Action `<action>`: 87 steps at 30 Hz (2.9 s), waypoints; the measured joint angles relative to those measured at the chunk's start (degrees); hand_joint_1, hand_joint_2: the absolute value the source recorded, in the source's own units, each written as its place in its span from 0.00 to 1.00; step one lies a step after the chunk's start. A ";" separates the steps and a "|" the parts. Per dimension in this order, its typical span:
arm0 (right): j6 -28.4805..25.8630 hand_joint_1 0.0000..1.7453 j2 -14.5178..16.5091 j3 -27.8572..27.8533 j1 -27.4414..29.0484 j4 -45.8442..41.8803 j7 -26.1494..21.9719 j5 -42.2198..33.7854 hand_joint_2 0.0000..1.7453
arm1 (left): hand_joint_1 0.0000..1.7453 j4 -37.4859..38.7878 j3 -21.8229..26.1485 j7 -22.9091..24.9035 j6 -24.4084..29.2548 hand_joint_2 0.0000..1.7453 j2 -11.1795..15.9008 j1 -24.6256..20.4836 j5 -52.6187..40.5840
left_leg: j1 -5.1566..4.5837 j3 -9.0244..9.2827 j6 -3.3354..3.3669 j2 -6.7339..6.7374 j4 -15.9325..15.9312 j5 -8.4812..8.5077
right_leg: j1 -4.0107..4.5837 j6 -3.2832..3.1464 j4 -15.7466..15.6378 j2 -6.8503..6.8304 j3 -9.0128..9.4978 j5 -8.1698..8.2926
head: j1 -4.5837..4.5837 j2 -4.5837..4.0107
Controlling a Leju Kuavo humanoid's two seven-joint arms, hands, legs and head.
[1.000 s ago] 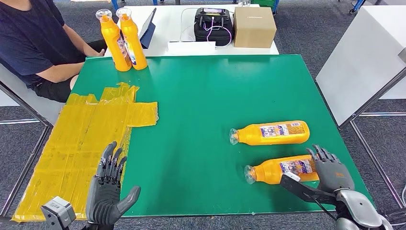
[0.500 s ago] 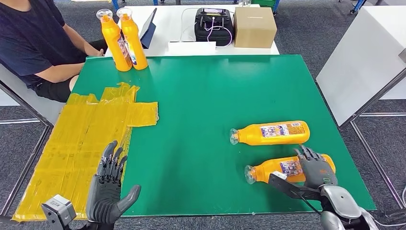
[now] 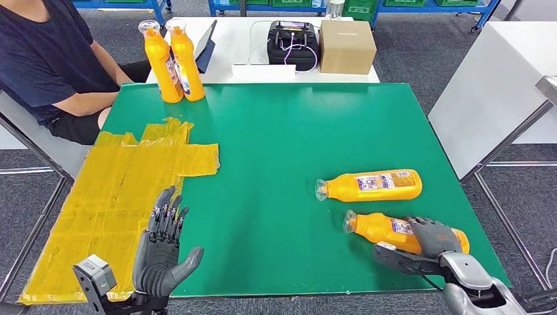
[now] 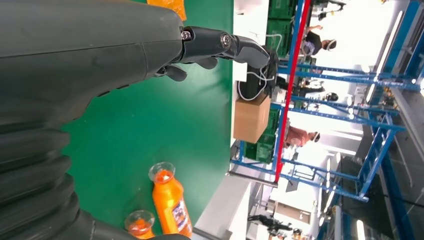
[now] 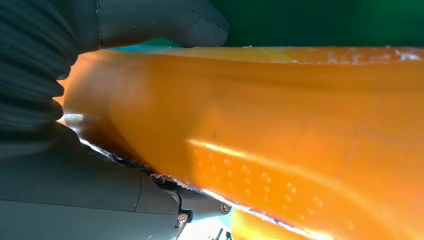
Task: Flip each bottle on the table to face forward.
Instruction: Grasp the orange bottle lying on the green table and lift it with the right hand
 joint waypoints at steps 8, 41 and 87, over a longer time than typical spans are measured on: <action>-0.03 1.00 -1.49 1.51 -0.22 0.78 1.86 -3.86 1.00 | 0.00 0.94 -1.39 -0.02 1.07 1.00 1.34 -0.60 0.83 | 0.03 0.53 0.32 -0.03 0.00 -0.18 | 0.01 0.16 -0.50 -0.02 0.85 0.03 | -0.01 0.00; -15.33 1.00 13.49 -3.53 13.32 -40.14 -13.03 -22.74 1.00 | 0.00 -2.45 6.81 3.77 -16.07 1.00 -4.38 12.30 12.50 | -0.03 -1.10 0.31 0.07 0.01 -0.16 | -0.01 0.31 -0.23 0.06 -0.18 0.24 | -0.04 0.00; -14.29 1.00 22.92 12.37 7.50 -34.61 -14.45 -23.00 1.00 | 0.00 -0.14 -10.48 -6.38 -4.90 1.00 6.03 5.61 7.38 | -0.02 -1.15 0.30 0.06 0.00 -0.15 | -0.01 0.31 -0.21 0.05 -0.23 0.24 | -0.03 0.00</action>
